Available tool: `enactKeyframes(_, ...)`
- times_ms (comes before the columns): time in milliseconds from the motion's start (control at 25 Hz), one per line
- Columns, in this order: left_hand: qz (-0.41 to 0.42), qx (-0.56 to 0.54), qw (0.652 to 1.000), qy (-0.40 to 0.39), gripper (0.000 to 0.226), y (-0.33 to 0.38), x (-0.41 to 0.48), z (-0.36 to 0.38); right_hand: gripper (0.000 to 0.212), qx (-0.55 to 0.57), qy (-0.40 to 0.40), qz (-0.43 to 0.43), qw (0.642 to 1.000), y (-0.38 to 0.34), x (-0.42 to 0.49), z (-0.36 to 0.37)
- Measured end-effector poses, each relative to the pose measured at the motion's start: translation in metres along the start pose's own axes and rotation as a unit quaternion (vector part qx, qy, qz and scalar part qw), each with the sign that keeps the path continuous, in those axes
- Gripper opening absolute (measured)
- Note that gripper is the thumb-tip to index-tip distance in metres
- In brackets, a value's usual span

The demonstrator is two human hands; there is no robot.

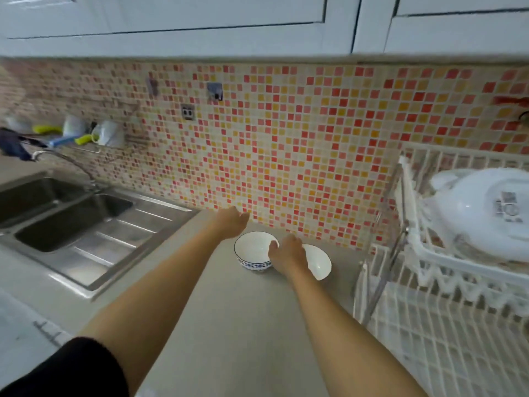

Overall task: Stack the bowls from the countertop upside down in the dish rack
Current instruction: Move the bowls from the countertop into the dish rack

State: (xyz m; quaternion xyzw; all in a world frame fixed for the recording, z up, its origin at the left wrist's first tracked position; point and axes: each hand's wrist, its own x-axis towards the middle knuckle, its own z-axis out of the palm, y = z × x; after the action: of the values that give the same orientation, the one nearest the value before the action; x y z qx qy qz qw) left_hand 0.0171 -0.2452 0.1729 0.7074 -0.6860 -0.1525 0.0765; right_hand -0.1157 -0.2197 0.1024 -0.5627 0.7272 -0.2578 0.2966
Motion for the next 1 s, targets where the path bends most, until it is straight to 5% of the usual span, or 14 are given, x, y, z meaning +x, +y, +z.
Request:
enactKeyframes(240, -0.019, -0.048, 0.998, -0.035, 0.053, -0.066, 0.089, 0.091, 0.062, 0.183, -0.008, 0.139, 0.973, 0.029, 0.059, 0.109)
enactKeyframes(360, -0.027, -0.079, 0.996, -0.035, 0.051, -0.087, 0.127, 0.130, 0.088, 0.266, -0.021, 0.200, 0.943, 0.045, 0.103, 0.153)
enactKeyframes(520, -0.042, -0.106, 0.991, -0.063, 0.043, -0.099, 0.148, 0.178, 0.081, 0.298, 0.031, 0.230, 0.926, 0.084, 0.153, 0.204)
enactKeyframes(720, -0.069, -0.167, 0.983, -0.035, 0.031, -0.105, 0.145, 0.182, 0.031, 0.333, 0.020, 0.230, 0.914, 0.039, 0.126, 0.168)
enactKeyframes(840, -0.081, -0.221, 0.972, -0.010, 0.031, -0.120, 0.142, 0.152, 0.040, 0.397, -0.007, 0.192, 0.898, 0.024, 0.116, 0.157)
enactKeyframes(1000, -0.061, -0.268, 0.961, 0.029, 0.038, -0.131, 0.129, 0.074, 0.057, 0.383, -0.040, 0.045, 0.922, -0.018, 0.097, 0.123)
